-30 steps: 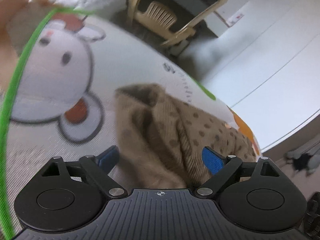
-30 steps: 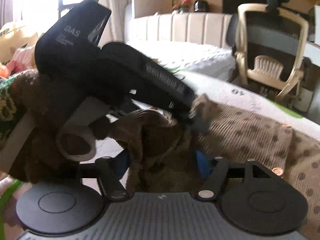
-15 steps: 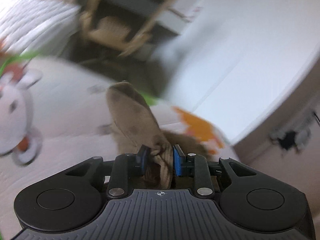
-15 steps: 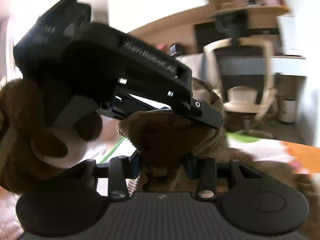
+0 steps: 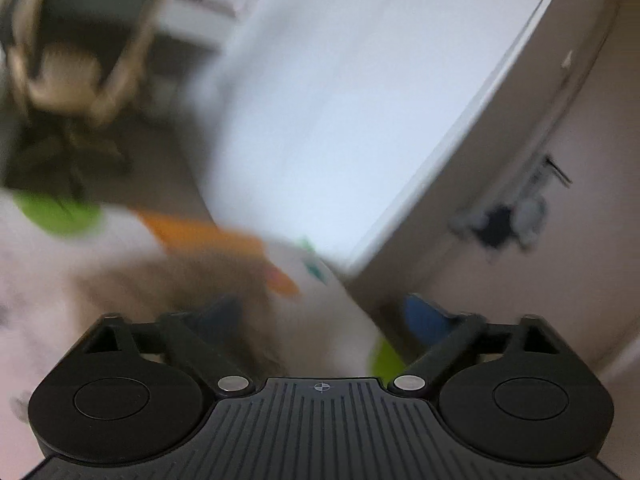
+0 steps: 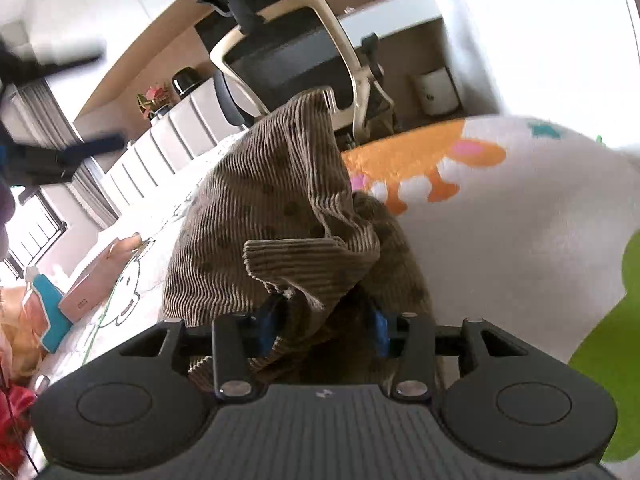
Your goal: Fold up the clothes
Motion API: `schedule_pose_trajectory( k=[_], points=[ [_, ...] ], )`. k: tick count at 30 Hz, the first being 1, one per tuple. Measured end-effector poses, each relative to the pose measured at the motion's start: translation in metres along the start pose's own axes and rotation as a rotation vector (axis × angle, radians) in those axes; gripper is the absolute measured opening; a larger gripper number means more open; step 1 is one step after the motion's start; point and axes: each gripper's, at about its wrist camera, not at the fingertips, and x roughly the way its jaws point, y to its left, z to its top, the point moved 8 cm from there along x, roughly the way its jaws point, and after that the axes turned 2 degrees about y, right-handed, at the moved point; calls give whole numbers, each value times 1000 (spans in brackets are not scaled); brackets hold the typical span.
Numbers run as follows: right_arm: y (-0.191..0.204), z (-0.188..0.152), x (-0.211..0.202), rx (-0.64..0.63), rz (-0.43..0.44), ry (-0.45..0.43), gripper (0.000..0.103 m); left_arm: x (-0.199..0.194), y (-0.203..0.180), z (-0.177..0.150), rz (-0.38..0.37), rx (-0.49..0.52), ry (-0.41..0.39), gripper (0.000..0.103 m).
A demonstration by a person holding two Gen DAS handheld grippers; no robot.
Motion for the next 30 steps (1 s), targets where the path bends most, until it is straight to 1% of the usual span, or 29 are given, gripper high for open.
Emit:
schedule_pose_trajectory(
  k=[3, 4, 5, 7, 10, 12, 14, 16, 17, 18, 21, 22, 24, 26, 28, 30],
  points=[
    [4, 10, -12, -40, -9, -17, 50, -26, 40, -13, 229, 53, -50, 95],
    [8, 17, -17, -62, -11, -29, 52, -29, 57, -24, 292, 51, -44, 95],
    [12, 24, -25, -91, -14, -50, 56, -26, 69, -38, 321, 35, -23, 95],
    [20, 40, -41, -149, -18, -92, 58, -17, 93, -65, 361, -2, 24, 95],
    [37, 64, -61, -237, -19, -159, 58, 4, 107, -101, 337, -25, 84, 95],
    [55, 83, -58, -303, 5, -184, 58, 19, 105, -115, 304, -38, 113, 96],
    [71, 102, -37, -336, 27, -178, 58, 35, 100, -124, 283, -47, 141, 96],
    [79, 121, 1, -339, 38, -135, 58, 48, 89, -125, 301, -23, 151, 97],
    [79, 128, 25, -352, 24, -108, 58, 51, 86, -123, 305, -8, 150, 97],
    [75, 130, 51, -370, -13, -70, 58, 52, 83, -122, 308, 7, 148, 97],
    [44, 120, 130, -432, -193, 78, 58, 47, 80, -123, 319, 26, 144, 98],
    [34, 116, 143, -424, -221, 100, 58, 45, 80, -122, 321, 26, 145, 98],
    [24, 113, 146, -378, -226, 88, 58, 41, 78, -122, 318, 33, 147, 98],
    [25, 116, 129, -339, -214, 45, 58, 41, 76, -123, 315, 52, 148, 98],
    [31, 115, 105, -358, -211, 2, 58, 44, 70, -127, 320, 76, 152, 98],
    [38, 104, 78, -386, -199, -19, 58, 44, 69, -129, 321, 90, 154, 98]
  ],
)
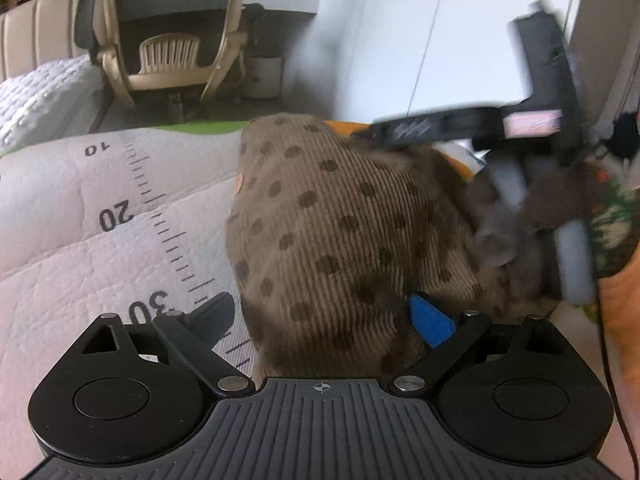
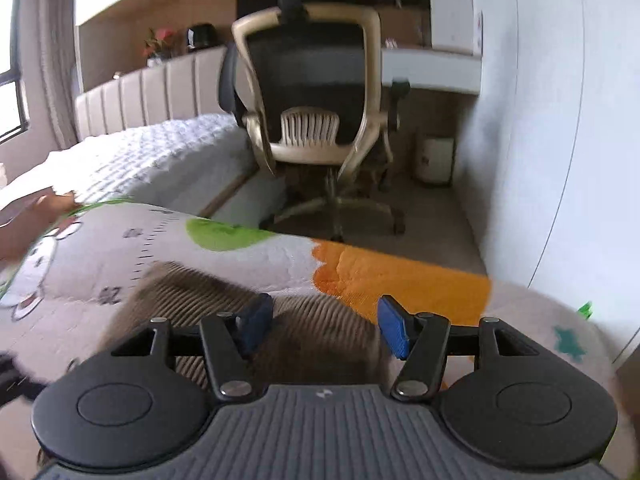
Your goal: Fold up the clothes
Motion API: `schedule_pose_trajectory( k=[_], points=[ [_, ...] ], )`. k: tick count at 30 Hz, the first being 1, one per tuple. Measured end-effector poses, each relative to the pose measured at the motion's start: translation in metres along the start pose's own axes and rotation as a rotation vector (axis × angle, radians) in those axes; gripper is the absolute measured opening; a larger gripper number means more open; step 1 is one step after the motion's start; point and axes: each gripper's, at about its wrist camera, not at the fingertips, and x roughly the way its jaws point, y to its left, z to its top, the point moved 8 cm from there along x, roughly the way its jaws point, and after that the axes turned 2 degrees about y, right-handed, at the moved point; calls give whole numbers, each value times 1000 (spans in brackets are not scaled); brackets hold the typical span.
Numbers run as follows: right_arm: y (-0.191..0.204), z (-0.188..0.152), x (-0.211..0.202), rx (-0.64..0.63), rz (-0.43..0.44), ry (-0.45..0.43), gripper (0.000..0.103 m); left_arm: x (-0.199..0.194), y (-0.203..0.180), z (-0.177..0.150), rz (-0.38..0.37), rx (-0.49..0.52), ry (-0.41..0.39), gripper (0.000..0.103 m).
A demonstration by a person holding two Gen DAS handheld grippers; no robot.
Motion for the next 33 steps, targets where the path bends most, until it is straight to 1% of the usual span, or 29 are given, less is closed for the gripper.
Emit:
schedule_pose_trajectory(
  k=[3, 5, 8, 10, 13, 16, 19, 21, 22, 23, 24, 25, 28, 30, 31, 33],
  points=[
    [5, -19, -24, -20, 23, 18, 61, 2, 2, 1, -15, -18, 1, 98],
    [4, -37, -21, -32, -8, 58, 62, -1, -1, -2, -19, -19, -1, 98],
    [-5, -63, -17, -60, -82, 98, 65, -3, -1, -6, -27, -26, 5, 98],
    [-6, -65, -26, -85, -102, 102, 65, -7, 0, -9, -34, -29, 12, 98],
    [5, -62, -61, -155, -65, 51, 64, -28, 15, -21, -35, -24, -11, 99],
    [21, -68, -90, -182, -2, 22, 64, -46, 22, -34, -3, 52, -42, 99],
    [51, -80, -106, -242, 73, 5, 60, -64, 29, -47, 31, 134, -72, 99],
    [73, -88, -111, -300, 116, 5, 57, -71, 19, -50, 41, 209, -101, 98],
    [80, -94, -112, -332, 122, 11, 56, -75, 13, -51, 44, 248, -116, 89],
    [86, -100, -110, -365, 121, 21, 54, -77, 6, -52, 53, 283, -121, 73],
    [90, -107, -107, -388, 116, 32, 53, -75, 2, -52, 57, 310, -117, 67],
    [89, -111, -104, -394, 102, 38, 52, -72, -1, -52, 55, 330, -106, 65],
    [77, -113, -102, -389, 36, 36, 48, -64, -10, -59, 71, 388, -85, 66],
    [68, -113, -101, -378, -8, 29, 41, -60, -12, -62, 103, 431, -85, 67],
    [62, -109, -103, -360, -30, 16, 38, -59, -11, -61, 113, 436, -88, 66],
    [53, -104, -106, -340, -65, -3, 38, -59, -3, -55, 123, 399, -101, 65]
  ],
)
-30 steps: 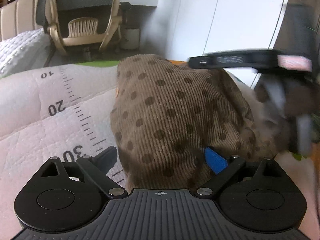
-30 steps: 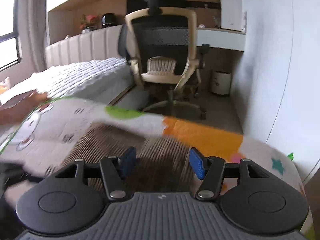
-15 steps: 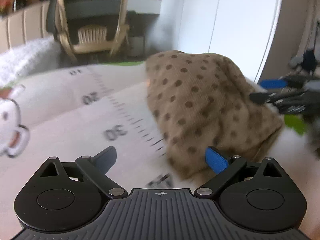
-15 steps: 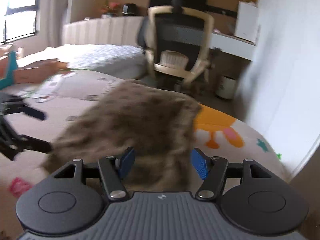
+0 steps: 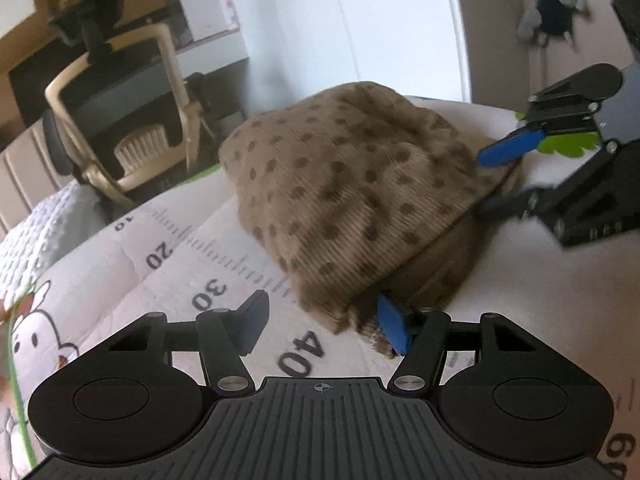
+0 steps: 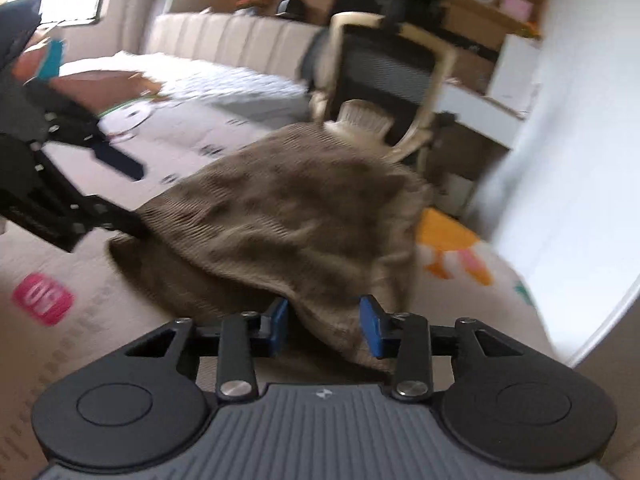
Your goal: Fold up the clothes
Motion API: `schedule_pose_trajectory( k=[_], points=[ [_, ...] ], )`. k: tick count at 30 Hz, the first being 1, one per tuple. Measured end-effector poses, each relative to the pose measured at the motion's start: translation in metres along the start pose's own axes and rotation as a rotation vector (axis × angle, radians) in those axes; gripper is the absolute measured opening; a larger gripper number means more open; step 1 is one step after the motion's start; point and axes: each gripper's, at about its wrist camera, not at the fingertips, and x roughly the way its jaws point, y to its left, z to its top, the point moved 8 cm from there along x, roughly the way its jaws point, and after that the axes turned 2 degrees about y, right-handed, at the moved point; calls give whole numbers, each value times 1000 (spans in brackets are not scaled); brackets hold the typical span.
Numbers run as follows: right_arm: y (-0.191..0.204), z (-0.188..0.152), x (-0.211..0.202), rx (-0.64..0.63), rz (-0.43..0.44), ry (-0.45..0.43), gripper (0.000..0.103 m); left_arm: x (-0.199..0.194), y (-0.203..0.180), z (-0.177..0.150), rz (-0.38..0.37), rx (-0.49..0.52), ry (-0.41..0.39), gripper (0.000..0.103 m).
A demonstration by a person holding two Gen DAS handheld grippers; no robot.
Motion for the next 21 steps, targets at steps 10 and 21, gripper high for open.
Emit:
schedule_pose_trajectory(
  k=[10, 21],
  points=[
    [-1, -3, 0, -5, -10, -18, 10, -1, -3, 7, -24, -26, -6, 64],
    [-20, 33, -32, 52, -48, -153, 5, -13, -26, 32, -31, -18, -95, 92]
  ],
)
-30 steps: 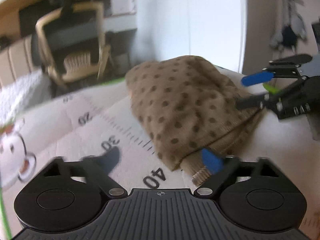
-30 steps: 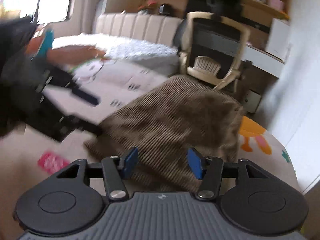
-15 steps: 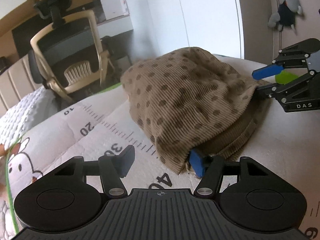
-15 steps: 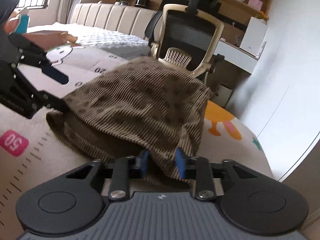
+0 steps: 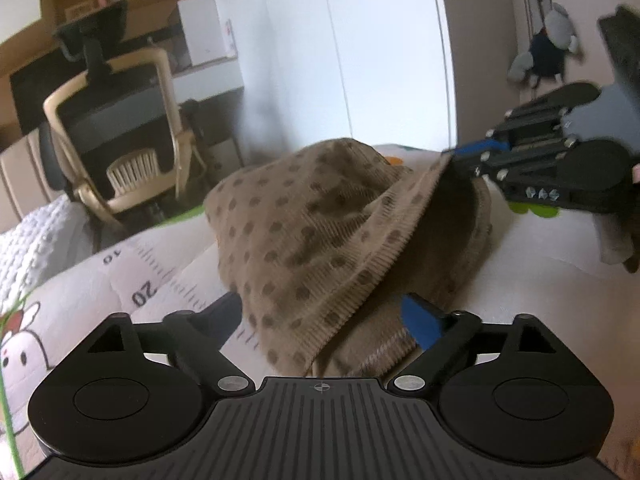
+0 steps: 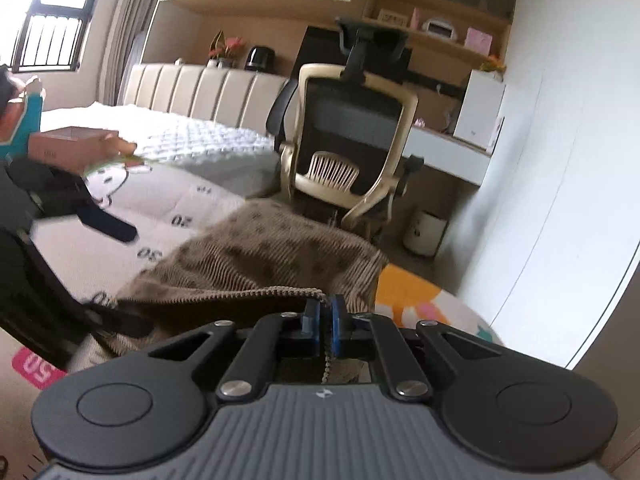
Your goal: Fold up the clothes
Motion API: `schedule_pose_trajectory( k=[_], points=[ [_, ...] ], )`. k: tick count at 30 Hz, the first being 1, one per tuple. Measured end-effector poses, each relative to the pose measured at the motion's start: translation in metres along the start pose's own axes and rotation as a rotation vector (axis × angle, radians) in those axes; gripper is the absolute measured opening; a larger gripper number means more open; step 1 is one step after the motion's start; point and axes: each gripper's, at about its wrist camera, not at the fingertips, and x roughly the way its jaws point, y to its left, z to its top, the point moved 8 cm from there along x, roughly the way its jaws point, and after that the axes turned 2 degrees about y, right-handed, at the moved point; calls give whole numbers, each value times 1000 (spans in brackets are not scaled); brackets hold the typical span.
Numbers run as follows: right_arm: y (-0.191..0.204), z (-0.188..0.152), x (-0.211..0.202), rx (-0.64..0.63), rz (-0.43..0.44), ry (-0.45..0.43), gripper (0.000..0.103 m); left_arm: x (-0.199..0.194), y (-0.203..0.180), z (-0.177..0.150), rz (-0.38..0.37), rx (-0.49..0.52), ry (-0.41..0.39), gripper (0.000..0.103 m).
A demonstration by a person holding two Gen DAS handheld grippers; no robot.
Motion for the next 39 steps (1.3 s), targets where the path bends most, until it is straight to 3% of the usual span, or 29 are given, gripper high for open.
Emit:
schedule_pose_trajectory(
  k=[4, 6, 7, 8, 9, 13, 14, 18, 21, 24, 27, 28, 29, 33, 36, 39],
  points=[
    [-3, -6, -3, 14, -3, 12, 5, 21, 3, -4, 100, 14, 1, 87],
    [-4, -17, 3, 32, 0, 42, 5, 25, 11, -9, 117, 1, 13, 69],
    [-5, -20, 5, 40, -1, 50, 5, 25, 15, -9, 116, -12, 12, 54],
    [-6, -20, 6, 46, -4, 49, 5, 24, 20, -10, 112, -26, 10, 30],
    [-7, -21, 7, 52, -7, 47, 5, 23, 23, -7, 111, -32, 1, 20],
    [-32, 0, -13, 88, -47, -23, 5, -1, 23, 27, 97, -8, -92, 14],
    [-38, 2, -18, 94, -53, -27, 5, -9, 20, 37, 83, 3, -116, 5],
    [-38, -27, -16, 81, -50, 67, 5, -20, -6, 41, -24, 45, -107, 4],
    [-26, -65, -6, 83, 6, 193, 5, -6, -22, 10, -97, 29, 5, 5],
    [-19, -90, -7, 66, 39, 267, 13, 6, -28, -21, -151, 24, 107, 7],
    [-30, -84, -16, 110, 58, 239, 30, -5, -21, -25, -224, -8, 122, 28],
    [-35, -79, -18, 133, 67, 220, 33, -9, -16, -20, -234, -26, 112, 42],
    [-39, -71, -20, 163, 83, 197, 35, -12, -10, -13, -236, -47, 93, 52],
    [-47, -31, -16, 272, 185, 117, 39, -13, 12, 13, -181, -80, 4, 58],
    [-35, -23, -11, 201, 187, 102, 43, -7, 11, 11, -132, -32, 12, 59],
    [-26, -30, -1, 217, 202, 125, 48, 2, 0, -2, -112, 23, 35, 59]
  ],
)
